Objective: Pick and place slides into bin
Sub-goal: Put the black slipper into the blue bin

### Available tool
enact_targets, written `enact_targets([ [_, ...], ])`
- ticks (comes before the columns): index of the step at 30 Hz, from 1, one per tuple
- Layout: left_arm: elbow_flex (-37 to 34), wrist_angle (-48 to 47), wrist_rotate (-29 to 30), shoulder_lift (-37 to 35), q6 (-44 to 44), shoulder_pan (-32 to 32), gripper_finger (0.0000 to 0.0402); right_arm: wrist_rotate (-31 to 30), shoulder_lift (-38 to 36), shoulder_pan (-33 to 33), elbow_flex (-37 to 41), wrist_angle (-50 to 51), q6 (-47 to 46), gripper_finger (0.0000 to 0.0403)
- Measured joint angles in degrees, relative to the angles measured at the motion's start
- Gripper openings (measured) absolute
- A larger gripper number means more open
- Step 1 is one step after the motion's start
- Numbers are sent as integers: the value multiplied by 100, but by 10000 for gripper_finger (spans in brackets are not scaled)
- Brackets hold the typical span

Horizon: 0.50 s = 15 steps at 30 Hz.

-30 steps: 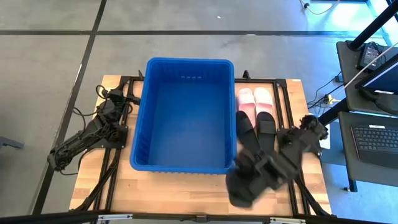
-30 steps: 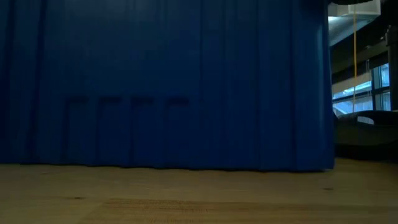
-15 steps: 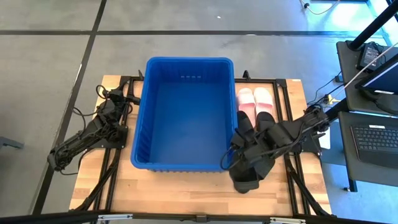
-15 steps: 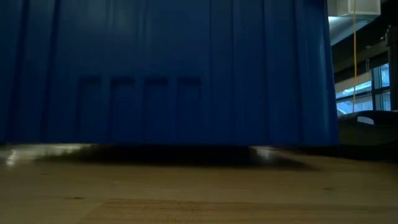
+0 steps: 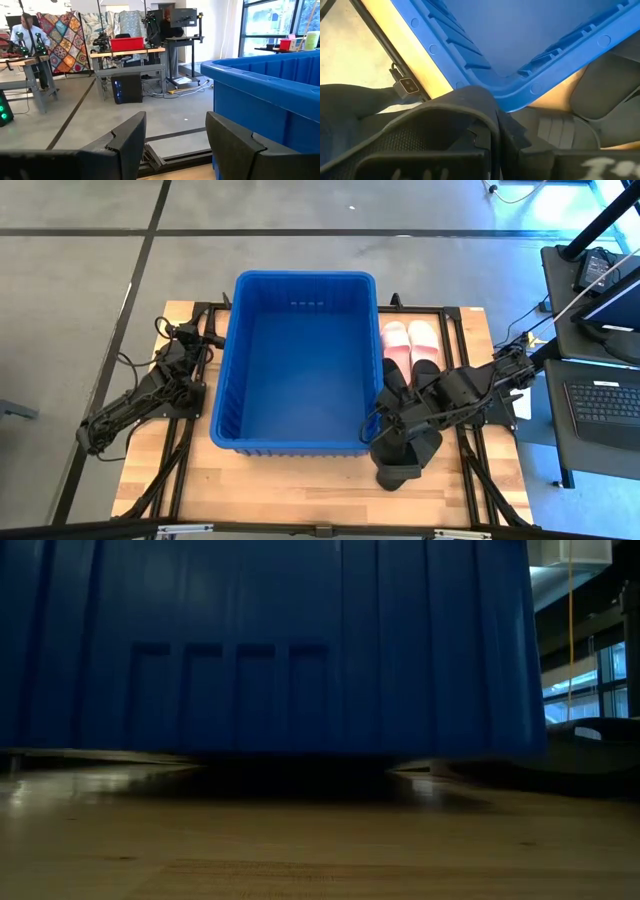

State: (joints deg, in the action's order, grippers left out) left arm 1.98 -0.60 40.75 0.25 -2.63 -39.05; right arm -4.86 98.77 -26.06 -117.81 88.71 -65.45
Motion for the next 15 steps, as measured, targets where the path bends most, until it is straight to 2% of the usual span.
enact_targets([
  [8, 0, 0, 20, 0, 1, 0, 202, 143, 99, -2, 254, -219, -4, 13],
  [15, 0, 2, 17, 2, 2, -1, 202, 1164, 234, -50, 814, -1073, -25, 13],
])
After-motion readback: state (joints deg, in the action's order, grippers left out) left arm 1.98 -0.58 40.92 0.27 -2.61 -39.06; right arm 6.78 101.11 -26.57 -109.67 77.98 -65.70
